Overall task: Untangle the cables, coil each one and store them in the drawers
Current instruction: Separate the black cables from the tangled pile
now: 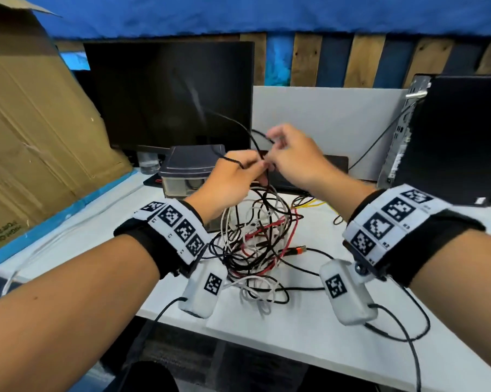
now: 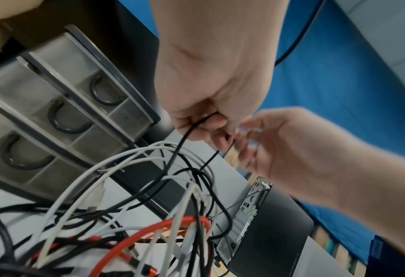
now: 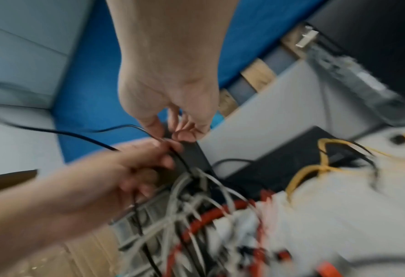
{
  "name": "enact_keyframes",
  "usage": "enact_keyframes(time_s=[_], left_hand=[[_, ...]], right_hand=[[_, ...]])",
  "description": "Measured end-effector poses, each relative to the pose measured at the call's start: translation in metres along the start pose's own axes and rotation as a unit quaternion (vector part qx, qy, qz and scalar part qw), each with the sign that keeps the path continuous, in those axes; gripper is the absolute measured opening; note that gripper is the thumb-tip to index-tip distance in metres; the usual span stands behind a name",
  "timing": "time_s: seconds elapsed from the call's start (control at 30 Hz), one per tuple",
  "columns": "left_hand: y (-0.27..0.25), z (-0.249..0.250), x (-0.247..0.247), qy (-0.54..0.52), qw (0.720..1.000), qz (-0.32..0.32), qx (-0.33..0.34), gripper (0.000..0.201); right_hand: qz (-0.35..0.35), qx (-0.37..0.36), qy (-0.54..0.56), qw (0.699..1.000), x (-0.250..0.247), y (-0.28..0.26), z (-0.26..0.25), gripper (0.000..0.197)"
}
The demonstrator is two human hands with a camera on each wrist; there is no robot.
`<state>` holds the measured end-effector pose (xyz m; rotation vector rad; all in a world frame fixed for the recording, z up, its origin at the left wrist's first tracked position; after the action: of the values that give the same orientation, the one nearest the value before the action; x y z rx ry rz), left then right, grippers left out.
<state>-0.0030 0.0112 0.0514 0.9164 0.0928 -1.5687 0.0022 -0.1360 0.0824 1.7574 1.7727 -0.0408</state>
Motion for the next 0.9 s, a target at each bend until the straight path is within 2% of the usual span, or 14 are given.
enact_keyframes(time_s=[0.07,0.13,0.27,0.37,0.43,0.5,0.57,0.67,0.73,0.8,0.9], left_hand=[[0.002,0.003,-0.010,0.004,0.999,0.033,-0.005,0.024],[0.003,0.010,-0.020,-0.027,0.998,0.056,-0.006,0.021],[0.002,0.023,-0.038,-0.066,0.990,0.124,0.031,0.022],[-0.002,0.019,-0.038,-0.086,0.987,0.137,0.022,0.017],[-0.007,0.013,-0.028,-0.093,0.992,0.087,-0.018,0.018],[-0.014,0.005,-0.011,-0.058,0.997,-0.006,-0.046,0.022],[-0.023,-0.004,0.004,-0.008,0.995,-0.091,-0.040,0.009],[-0.032,-0.017,0.020,0.036,0.988,-0.149,-0.029,0.025],[-0.034,-0.023,0.026,0.032,0.985,-0.167,-0.027,0.026],[-0.033,-0.025,0.028,0.025,0.986,-0.160,-0.036,0.025],[-0.028,-0.019,0.021,0.042,0.991,-0.125,-0.010,0.028]], right_hand=[[-0.052,0.007,-0.003,0.999,0.011,-0.012,0.017,0.008],[-0.081,0.007,-0.031,0.996,0.021,-0.024,0.029,0.015],[-0.110,-0.013,-0.073,0.991,0.026,-0.030,0.045,0.023],[-0.106,-0.071,-0.161,0.979,0.021,-0.017,0.042,0.027],[-0.065,-0.110,-0.184,0.975,0.021,-0.008,0.031,0.028],[-0.017,-0.140,-0.167,0.976,0.020,-0.001,0.014,0.027],[0.045,-0.157,-0.155,0.974,0.016,0.004,-0.008,0.027],[0.151,-0.176,-0.078,0.970,0.006,0.022,-0.038,0.027],[0.207,-0.211,-0.006,0.955,-0.003,0.034,-0.054,0.026],[0.204,-0.241,0.022,0.949,-0.009,0.037,-0.064,0.023],[0.125,-0.229,0.030,0.965,-0.002,0.030,-0.056,0.012]])
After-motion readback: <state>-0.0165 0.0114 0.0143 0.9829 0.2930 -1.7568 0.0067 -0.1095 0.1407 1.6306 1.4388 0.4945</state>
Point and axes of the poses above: each hand's wrist, its own y-axis towards the middle knuckle, its own x-axis out of the palm, z = x × y, the point moved 1 cm from there along y, towards the middle knuckle, and after that the axes turned 9 degrees about y, right-handed, at the moved point
